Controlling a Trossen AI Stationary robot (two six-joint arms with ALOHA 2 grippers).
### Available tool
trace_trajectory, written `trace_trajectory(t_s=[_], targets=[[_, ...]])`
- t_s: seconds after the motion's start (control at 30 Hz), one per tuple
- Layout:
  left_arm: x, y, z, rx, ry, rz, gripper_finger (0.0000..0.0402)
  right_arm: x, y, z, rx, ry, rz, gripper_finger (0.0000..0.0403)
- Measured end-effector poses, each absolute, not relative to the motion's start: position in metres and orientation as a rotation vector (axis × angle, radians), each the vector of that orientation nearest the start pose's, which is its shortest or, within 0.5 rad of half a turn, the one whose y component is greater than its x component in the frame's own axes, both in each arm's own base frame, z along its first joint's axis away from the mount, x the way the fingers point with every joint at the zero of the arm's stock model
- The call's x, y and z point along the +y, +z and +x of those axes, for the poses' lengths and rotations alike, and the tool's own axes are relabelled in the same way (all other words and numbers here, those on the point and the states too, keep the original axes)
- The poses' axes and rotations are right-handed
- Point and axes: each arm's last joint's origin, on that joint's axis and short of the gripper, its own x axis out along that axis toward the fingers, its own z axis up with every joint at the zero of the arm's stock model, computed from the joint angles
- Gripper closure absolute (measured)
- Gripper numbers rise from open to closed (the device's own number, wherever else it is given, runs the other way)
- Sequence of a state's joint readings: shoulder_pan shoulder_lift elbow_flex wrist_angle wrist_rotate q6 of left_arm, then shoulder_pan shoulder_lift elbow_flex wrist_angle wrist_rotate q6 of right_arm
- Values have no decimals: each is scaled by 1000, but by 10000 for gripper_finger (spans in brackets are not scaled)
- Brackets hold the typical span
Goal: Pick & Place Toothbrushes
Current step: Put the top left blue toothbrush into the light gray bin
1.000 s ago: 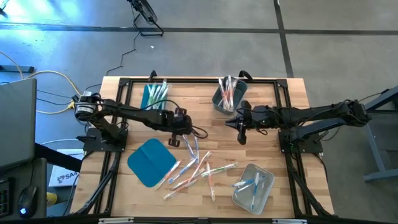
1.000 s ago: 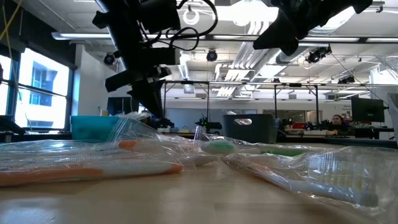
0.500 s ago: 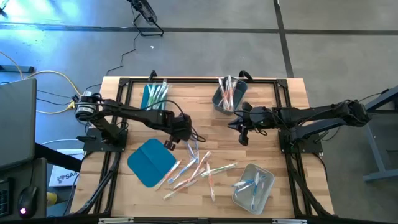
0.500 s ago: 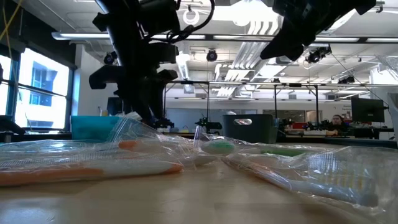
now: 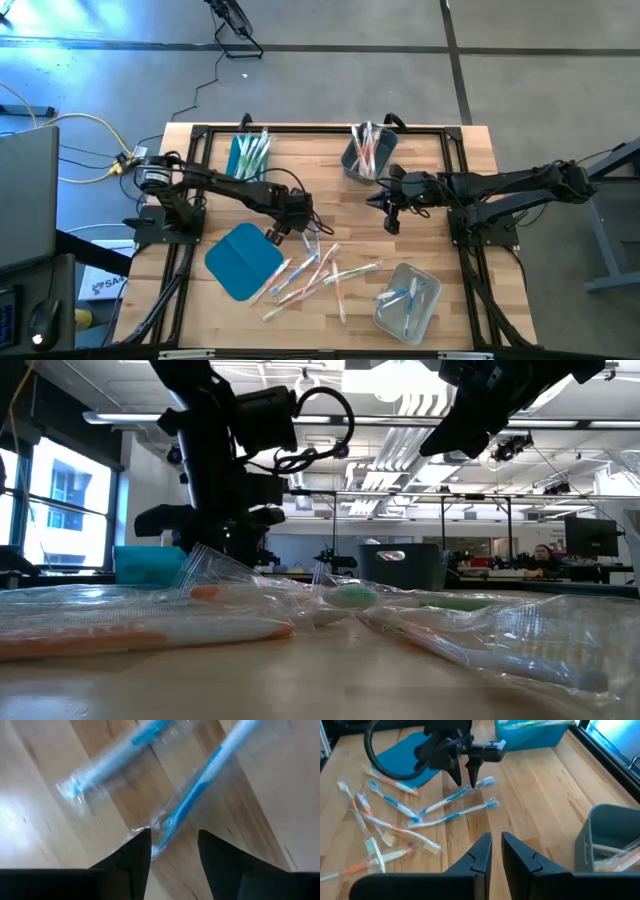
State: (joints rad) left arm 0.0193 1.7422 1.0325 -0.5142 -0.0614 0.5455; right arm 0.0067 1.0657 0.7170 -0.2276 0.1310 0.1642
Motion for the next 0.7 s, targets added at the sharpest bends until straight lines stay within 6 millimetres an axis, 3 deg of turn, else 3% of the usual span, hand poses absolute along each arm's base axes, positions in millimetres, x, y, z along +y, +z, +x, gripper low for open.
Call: trace_trajectory(t_s=[0.7], targets=[[7, 155, 324, 1217, -297, 478, 246, -2, 254, 224, 569, -168, 119, 369]])
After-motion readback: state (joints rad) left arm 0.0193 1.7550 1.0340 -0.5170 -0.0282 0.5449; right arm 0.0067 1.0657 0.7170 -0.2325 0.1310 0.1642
